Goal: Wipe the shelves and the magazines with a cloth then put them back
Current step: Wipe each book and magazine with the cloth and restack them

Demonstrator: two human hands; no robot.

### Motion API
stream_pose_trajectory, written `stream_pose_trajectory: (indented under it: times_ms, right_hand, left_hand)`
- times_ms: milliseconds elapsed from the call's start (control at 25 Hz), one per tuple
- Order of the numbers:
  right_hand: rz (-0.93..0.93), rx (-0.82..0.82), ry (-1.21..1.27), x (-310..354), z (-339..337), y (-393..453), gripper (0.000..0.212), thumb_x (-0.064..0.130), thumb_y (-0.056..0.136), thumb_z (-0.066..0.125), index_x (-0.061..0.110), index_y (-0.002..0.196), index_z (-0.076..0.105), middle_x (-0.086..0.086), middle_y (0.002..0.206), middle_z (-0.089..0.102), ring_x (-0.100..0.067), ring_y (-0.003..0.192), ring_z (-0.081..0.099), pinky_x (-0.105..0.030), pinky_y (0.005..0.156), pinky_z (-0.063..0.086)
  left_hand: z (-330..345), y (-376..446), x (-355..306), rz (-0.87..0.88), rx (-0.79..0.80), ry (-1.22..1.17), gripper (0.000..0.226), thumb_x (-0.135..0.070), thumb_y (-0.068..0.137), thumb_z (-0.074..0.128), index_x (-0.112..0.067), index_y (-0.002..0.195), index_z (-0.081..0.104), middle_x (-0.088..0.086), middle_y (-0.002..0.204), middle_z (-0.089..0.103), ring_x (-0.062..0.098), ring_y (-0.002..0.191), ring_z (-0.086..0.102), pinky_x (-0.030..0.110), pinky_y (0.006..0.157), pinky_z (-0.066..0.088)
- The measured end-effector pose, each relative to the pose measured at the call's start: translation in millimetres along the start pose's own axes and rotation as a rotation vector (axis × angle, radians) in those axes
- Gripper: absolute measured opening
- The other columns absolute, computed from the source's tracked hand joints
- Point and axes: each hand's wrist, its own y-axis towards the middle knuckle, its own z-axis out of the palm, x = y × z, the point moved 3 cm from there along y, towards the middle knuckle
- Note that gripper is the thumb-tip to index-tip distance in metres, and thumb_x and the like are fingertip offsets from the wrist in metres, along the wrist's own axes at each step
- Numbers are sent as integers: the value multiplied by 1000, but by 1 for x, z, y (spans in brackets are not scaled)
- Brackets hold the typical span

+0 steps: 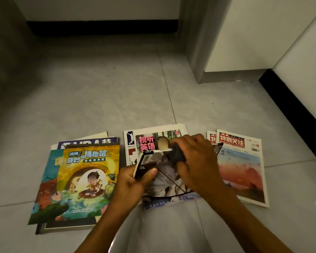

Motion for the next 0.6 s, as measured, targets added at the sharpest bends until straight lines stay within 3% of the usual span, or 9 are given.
stream_pose_trajectory:
  times_ms: [80, 120, 160, 240, 320, 400, 480, 520, 600]
  right_hand:
    - [209, 132, -52, -60, 0, 12, 25, 20, 83, 58, 22, 107, 62, -2, 104, 65, -25, 104, 53, -38, 85, 42]
    - [338, 173, 27, -84, 0, 16, 24, 10, 85, 59, 20, 105, 63, -4, 104, 65, -27, 104, 55, -36, 84, 42]
    - [499, 139, 221, -98, -4, 17, 27, 0, 84, 56, 17, 104, 64, -7, 102, 65, -29, 102, 57, -33, 82, 42]
    - [820, -7, 852, -96, -6, 14, 42, -7, 75, 49, 10, 112, 61, -12, 101, 65, -31, 98, 61, -34, 79, 48]
    - [994, 49, 1418, -65, 6, 4, 46, 6, 73, 55, 7, 118, 61, -19, 111, 66, -35, 103, 63, -45, 87, 51]
    - [1132, 239, 1518, -33, 20, -8, 34, 25, 83, 61, 4, 108, 71, -23, 110, 68, -39, 103, 64, -50, 94, 49]
    - [1203, 360, 1449, -19, 31, -14, 37, 24, 83, 64, 0, 111, 69, -24, 104, 69, -41, 98, 66, -50, 90, 52]
    - [1224, 358, 1385, -21, 33, -17, 37, 18, 81, 65, -1, 113, 67, -24, 102, 70, -40, 92, 68, -49, 83, 55]
    - [1226, 314, 1383, -32, 31, -24, 29, 11, 80, 64, -1, 105, 67, -22, 92, 71, -37, 76, 70, -43, 71, 56]
  left_hand:
    - [-6, -1, 0, -32, -32, -8, 14, -23, 81, 66, -20, 94, 72, -1, 91, 75, 19, 89, 71, 40, 79, 58]
    - [-7, -2, -1, -20, -61, 24, 12, -25, 81, 65, -24, 92, 71, -7, 90, 75, 16, 89, 71, 33, 77, 59]
    - [-8, -3, -4, 12, -110, 74, 11, -29, 81, 64, -28, 90, 70, -15, 89, 74, 14, 87, 71, 25, 74, 58]
    - [-4, -6, -15, 196, -183, 227, 16, -38, 84, 60, -33, 96, 69, -29, 89, 70, 10, 85, 70, 17, 68, 56]
    - [9, -7, -18, 553, -138, 641, 27, -32, 91, 56, -26, 114, 68, -17, 109, 70, 14, 98, 68, 27, 82, 56]
    - [28, -16, -5, 758, -23, 982, 43, -24, 78, 66, -21, 121, 64, 0, 117, 68, 22, 107, 66, 43, 89, 54]
    - [31, -18, 10, 699, 120, 1028, 58, -31, 71, 73, -26, 127, 59, 0, 123, 66, 22, 110, 64, 46, 84, 57]
    - [30, -18, 13, 625, 193, 1031, 60, -42, 75, 66, -35, 132, 51, -6, 133, 59, 18, 119, 58, 44, 90, 54]
    - [24, -15, 20, 409, 303, 954, 71, -65, 76, 56, -55, 140, 26, -24, 152, 25, 5, 140, 27, 37, 112, 32]
